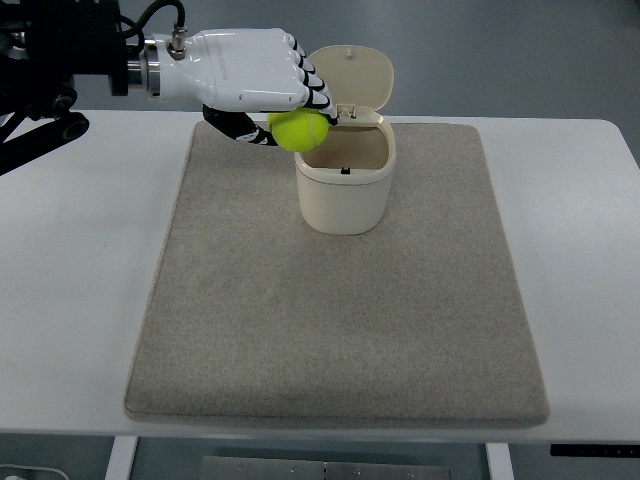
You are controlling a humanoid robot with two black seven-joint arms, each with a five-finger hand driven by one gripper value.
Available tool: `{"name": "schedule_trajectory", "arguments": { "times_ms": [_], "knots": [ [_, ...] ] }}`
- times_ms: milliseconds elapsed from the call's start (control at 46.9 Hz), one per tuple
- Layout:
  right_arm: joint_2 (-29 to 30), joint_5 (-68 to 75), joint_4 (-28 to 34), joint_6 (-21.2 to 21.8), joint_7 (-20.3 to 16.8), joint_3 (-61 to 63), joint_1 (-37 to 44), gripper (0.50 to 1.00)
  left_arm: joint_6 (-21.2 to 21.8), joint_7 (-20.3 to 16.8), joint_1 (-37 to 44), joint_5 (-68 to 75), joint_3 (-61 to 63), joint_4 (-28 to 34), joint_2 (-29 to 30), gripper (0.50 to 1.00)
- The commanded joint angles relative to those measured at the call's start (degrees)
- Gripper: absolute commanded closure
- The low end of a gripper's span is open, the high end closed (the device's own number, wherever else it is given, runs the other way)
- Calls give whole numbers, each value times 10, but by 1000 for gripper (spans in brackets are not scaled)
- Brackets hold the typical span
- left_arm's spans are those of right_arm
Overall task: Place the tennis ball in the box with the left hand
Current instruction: 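Carry the held ball with the left hand over the open bin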
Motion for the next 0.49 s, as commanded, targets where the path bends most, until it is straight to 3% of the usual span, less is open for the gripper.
{"name": "schedule_trajectory", "arguments": {
  "times_ms": [0, 469],
  "knots": [
    [0, 0, 0, 0, 0, 1, 0, 562, -6, 1, -4, 0, 1, 24, -22, 1000],
    [0, 0, 0, 0, 0, 0, 0, 562, -9, 1, 2, -2, 2, 95, -94, 1000]
  ]
}}
